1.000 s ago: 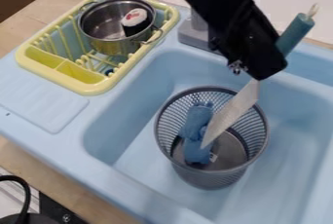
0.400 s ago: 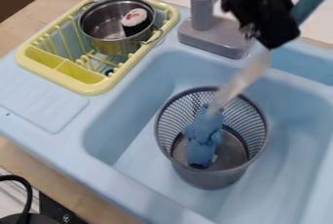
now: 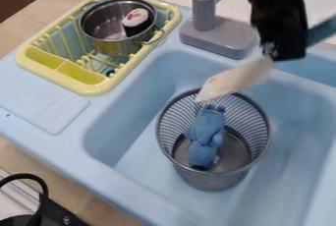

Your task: Move the knife from the basket to the bottom of the basin

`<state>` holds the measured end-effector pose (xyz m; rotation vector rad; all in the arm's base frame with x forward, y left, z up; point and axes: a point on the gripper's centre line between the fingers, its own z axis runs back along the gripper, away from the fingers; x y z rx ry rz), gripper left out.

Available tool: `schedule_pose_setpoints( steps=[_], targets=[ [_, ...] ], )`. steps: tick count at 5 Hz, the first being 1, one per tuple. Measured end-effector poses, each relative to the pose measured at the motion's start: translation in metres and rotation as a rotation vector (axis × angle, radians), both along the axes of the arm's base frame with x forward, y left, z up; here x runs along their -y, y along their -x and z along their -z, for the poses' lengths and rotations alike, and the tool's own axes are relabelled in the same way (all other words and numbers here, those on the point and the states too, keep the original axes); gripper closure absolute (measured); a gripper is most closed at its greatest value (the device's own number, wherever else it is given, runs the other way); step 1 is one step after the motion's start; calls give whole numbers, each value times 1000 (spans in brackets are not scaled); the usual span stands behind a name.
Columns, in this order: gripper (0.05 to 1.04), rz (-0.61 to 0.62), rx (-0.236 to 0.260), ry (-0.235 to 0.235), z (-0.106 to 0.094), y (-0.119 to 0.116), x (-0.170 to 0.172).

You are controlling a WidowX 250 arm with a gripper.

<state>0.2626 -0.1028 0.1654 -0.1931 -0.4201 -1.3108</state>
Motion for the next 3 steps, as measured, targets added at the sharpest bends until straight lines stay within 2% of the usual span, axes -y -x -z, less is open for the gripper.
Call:
schedule_pose_setpoints(
  steps=[1, 2, 3],
  targets=[
    [878, 25, -27, -54, 12, -9, -5],
    [878, 63, -59, -153, 26, -14, -7],
    [878, 79, -82, -217, 29, -16, -10]
  ],
)
